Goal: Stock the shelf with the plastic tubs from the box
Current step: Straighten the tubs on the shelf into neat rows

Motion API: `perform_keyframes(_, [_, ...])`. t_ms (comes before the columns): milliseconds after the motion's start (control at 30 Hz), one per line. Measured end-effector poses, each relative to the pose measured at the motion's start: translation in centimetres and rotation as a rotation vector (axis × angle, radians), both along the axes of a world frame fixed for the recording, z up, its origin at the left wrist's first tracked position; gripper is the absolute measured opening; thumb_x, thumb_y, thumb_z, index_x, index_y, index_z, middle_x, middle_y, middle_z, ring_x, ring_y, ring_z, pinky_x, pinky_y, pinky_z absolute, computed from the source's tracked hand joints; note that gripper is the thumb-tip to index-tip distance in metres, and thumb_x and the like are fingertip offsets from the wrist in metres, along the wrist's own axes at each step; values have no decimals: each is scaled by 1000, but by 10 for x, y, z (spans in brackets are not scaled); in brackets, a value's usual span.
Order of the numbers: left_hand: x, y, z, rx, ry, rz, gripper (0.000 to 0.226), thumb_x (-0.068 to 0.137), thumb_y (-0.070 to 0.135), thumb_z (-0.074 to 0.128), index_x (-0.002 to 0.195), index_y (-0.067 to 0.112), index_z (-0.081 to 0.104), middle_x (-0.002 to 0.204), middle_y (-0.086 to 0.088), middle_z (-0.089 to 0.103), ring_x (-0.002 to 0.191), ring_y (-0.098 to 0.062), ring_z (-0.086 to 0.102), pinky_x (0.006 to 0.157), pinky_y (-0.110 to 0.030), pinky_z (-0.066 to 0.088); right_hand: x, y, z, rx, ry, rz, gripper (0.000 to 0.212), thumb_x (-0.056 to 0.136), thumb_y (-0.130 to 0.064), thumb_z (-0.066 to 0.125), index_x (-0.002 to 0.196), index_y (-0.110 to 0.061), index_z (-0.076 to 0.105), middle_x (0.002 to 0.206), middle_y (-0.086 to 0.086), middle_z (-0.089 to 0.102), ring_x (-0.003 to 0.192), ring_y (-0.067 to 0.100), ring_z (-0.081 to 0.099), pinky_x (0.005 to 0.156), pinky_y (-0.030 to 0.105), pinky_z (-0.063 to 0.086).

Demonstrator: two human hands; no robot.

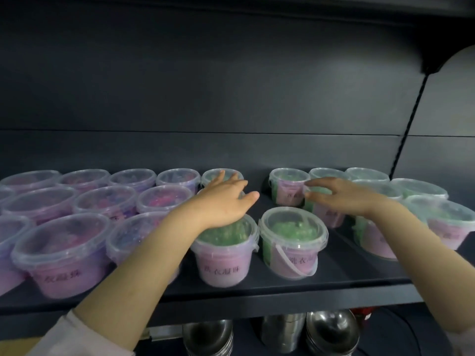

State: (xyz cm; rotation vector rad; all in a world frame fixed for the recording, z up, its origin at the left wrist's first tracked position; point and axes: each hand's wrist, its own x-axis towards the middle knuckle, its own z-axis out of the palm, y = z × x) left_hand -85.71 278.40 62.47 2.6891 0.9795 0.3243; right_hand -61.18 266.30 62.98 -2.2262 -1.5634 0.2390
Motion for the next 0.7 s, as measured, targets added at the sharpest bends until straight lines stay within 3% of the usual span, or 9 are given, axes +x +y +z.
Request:
perform_keyframes(167, [11, 8, -23, 13, 206, 49, 75, 91, 68, 17, 152, 26, 7, 160, 2, -5, 147, -22, -7, 119, -45, 3, 32, 17, -1, -169, -143, -74, 49, 93, -56, 44, 134, -32, 54, 144, 0, 50, 129, 22, 47, 104, 32, 34])
perform_keyframes(333, [12, 16, -32, 45, 218, 39, 74, 90, 68, 14, 152, 29, 7, 160, 5, -1, 147, -19, -2, 119, -44, 3, 42, 22, 7, -216, -211, -56, 30, 89, -51, 50, 112, -43, 67, 132, -9, 60, 118, 17, 54, 98, 29, 40])
perform_keyframes(467, [13, 17, -33, 56, 209, 42, 72, 91, 67, 13, 152, 29, 8, 160, 5, 0, 147, -19, -2, 119, -42, 1, 34, 25, 10, -226, -200, 11, 38, 88, -44, 57, 126, -41, 60, 136, -13, 56, 122, 13, 53, 106, 29, 38])
perform_keyframes(700, [16, 19, -33, 51, 251, 53, 67, 92, 65, 9, 151, 33, 7, 160, 5, -3, 147, -25, -7, 118, -48, 1, 0, 44, 10, -196, -224, 138, 38, 86, -49, 59, 123, -40, 62, 135, -18, 56, 125, 8, 51, 107, 22, 34])
